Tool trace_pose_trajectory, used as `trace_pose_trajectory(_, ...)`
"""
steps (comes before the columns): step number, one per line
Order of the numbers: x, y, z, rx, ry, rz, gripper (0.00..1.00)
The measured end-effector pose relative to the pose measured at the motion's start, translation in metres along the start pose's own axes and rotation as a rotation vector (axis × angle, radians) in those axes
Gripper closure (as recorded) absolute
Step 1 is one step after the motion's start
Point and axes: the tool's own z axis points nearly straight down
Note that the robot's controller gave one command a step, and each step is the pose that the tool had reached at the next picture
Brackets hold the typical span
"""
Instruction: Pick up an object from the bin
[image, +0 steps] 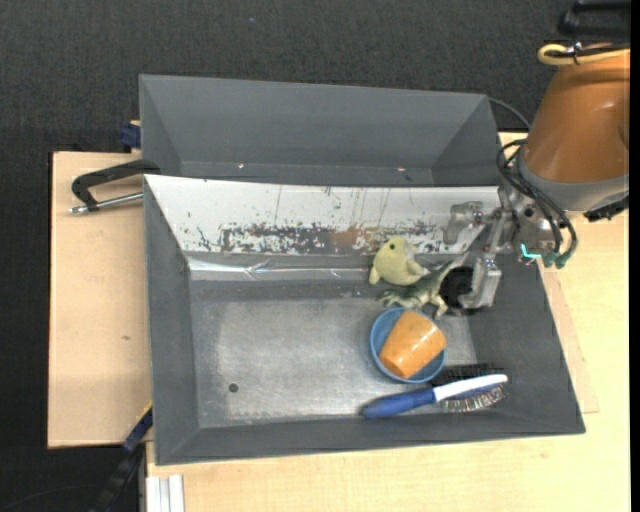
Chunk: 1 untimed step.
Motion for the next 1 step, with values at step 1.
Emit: trace_pose_trajectory(1,0.0261,0.0498,0.1475,0.013,0.001,-0.727,0.00)
